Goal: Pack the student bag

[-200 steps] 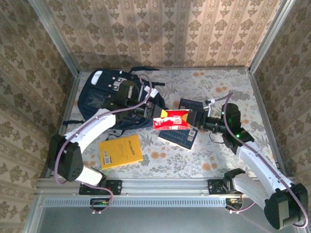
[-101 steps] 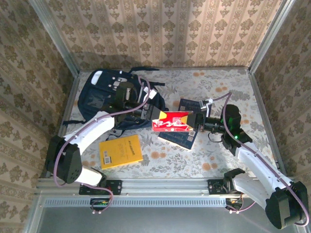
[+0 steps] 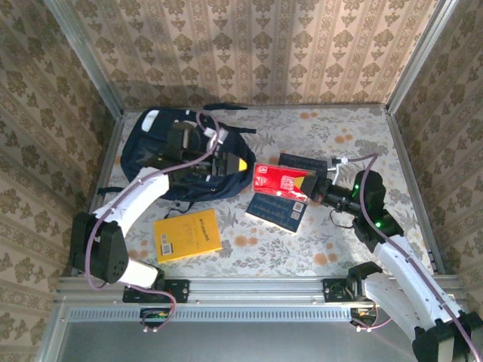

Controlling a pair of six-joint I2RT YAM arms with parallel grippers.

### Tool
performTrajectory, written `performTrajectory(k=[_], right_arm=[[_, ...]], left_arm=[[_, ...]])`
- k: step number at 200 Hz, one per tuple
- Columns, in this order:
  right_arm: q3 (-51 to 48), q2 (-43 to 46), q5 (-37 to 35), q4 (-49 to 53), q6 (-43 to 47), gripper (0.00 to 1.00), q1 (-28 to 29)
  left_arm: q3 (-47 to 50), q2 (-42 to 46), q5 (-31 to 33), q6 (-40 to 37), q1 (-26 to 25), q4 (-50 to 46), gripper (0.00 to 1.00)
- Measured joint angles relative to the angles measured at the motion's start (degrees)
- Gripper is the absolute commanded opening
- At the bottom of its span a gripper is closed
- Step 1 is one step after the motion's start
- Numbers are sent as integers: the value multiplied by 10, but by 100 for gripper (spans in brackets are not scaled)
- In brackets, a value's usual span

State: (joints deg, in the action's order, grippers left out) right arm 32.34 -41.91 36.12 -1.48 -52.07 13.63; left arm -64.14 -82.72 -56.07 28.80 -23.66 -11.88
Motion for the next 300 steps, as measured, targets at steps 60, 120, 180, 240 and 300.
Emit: performTrajectory(k=[60,120,180,240,300], right_arm=[[-27,37,-85,87,31,0,-8],[-45,37,-94,85,40,0,-12],[-78,20,-94,60,39,0,-17],[-95,12,-89,42,33,0,-31],[-97,9,-84,27,21,0,-35]], left_arm=[[-131,-80,284,-90,17,-160,57],[-192,-211,352,-127,52,-195,50],[-199,-249,300,-126,49,-184,35],[-208,-275,296,-142,23,-181,25],[-255,-310,380,-154,2,-225,30]])
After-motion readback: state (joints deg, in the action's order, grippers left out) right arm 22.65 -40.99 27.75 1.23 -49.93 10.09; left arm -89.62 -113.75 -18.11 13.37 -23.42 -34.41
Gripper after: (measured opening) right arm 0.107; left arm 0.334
